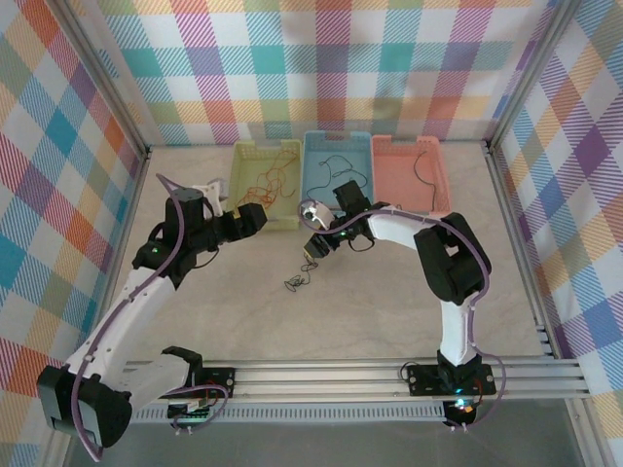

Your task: Untangle the cables

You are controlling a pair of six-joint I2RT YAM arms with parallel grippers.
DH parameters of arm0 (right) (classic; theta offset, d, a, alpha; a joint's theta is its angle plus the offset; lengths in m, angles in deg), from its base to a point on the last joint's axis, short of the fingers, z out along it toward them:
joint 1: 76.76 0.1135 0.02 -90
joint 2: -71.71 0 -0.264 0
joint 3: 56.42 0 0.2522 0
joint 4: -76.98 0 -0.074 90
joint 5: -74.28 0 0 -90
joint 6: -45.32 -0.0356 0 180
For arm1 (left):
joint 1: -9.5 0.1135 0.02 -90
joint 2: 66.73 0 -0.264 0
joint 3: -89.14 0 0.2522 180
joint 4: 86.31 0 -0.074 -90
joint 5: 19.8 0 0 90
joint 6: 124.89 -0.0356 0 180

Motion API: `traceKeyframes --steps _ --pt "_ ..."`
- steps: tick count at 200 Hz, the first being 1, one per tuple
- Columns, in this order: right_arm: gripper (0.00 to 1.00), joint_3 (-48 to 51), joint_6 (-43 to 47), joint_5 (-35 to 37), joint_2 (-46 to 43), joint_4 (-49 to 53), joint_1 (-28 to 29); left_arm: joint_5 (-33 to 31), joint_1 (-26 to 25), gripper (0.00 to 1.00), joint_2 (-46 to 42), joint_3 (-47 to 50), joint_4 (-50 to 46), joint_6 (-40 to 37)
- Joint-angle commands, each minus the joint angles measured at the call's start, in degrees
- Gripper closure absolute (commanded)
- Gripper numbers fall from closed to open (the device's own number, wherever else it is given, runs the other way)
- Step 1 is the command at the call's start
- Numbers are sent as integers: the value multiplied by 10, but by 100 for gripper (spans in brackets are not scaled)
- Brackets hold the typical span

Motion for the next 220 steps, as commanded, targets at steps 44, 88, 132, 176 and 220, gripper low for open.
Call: traceKeyframes --steps 44,88,132,176,220 --pt "42 -76 83 -39 59 120 4 23 -5 16 -34 26 -14 -6" --pt "50 -81 77 -15 74 128 4 23 -5 16 -38 31 -17 -7" --pt "91 -60 65 -26 47 91 4 26 -5 17 -42 33 -20 -7" --pt "100 33 3 -27 -105 -29 4 43 -8 19 -54 44 -10 -1" --pt "100 41 -88 -61 -217 -43 4 74 -44 19 -43 54 59 -5"
